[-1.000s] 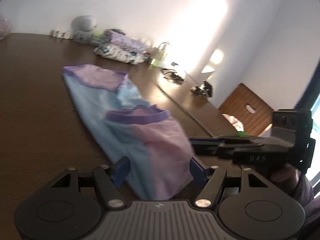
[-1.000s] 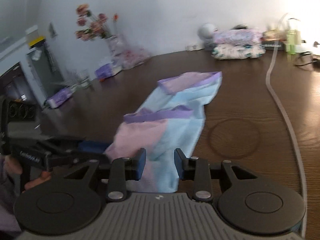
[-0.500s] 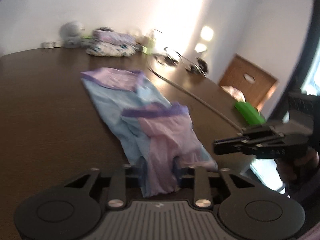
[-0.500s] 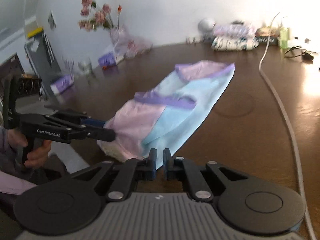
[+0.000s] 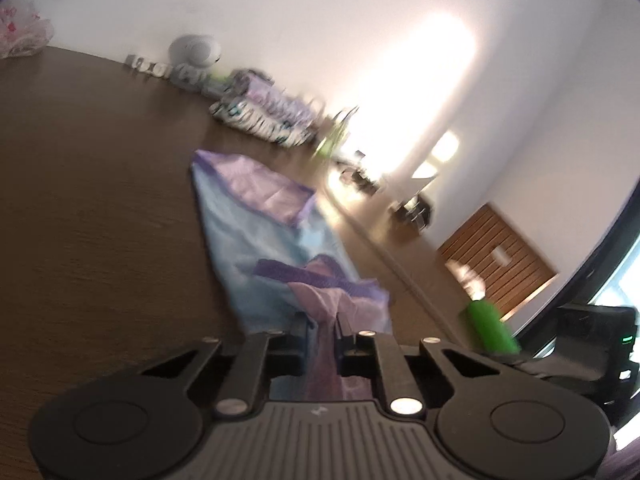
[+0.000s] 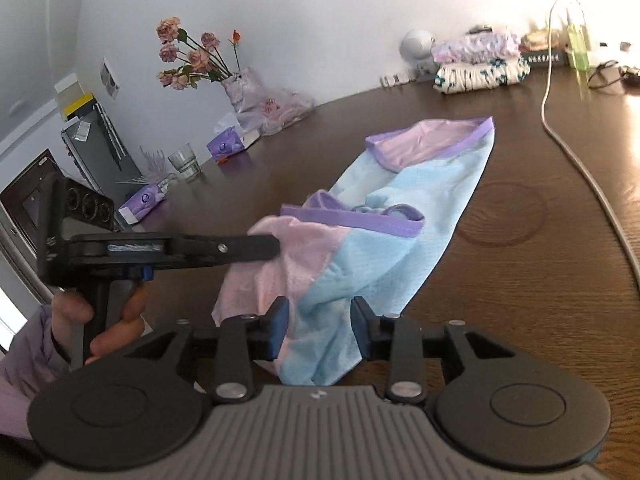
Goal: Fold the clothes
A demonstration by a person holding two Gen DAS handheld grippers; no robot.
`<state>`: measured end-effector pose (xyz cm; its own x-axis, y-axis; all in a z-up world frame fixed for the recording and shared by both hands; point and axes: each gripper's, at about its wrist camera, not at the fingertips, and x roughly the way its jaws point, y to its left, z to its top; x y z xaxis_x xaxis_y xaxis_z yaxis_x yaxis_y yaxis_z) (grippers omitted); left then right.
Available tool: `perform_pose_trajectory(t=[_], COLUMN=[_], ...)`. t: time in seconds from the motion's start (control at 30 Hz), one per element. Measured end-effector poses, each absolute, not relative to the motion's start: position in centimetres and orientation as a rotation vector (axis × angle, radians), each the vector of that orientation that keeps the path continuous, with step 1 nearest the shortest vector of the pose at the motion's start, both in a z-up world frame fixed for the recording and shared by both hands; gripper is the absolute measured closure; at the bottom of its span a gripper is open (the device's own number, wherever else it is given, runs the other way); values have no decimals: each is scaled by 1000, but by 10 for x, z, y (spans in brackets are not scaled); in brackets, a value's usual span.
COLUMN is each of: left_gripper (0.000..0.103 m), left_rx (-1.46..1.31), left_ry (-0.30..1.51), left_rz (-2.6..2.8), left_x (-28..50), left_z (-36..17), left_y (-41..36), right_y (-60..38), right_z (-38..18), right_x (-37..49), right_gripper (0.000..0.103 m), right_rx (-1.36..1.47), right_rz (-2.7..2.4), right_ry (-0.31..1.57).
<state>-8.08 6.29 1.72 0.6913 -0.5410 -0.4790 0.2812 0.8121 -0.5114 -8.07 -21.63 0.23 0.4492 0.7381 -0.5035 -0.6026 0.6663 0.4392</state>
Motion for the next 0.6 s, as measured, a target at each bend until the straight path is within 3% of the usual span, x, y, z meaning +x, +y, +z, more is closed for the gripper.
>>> perform_pose_trajectory(t=[0.03,0.07,0.13,0.2,0.33,0.47,0.57,0.6], left_gripper=[89,86,82,70,59,46,37,36], left_rx=[-413,-404,-386,-369,-333,-317,-314,-303], left_ry=[664,668,675,681,692,683,645,641], left_rz=[-478,-481,-488,-494,-522,-573,-668,-684], left_x=[-82,-83,-85,-87,-97,-115,-127,-130], left_z=[16,16,14,13,12,18,21,20], left_y=[62,61,60,58,59,68,74,73], right_y=[-214,-211,-212,-222,-238,-251,-250,-246], right_z=[1,0,2,10,6,8,13,13], right_x=[-81,-82,-84,-91,-93,-99,-102,-103], right_gripper=[79,99,100,100,99,92,53,53], right_rx=[192,176,168,184,161,180,169,146], right_rz=[825,814,799,789,703,728,806,824], right_ry=[732,738,732,718,778,740,689,686])
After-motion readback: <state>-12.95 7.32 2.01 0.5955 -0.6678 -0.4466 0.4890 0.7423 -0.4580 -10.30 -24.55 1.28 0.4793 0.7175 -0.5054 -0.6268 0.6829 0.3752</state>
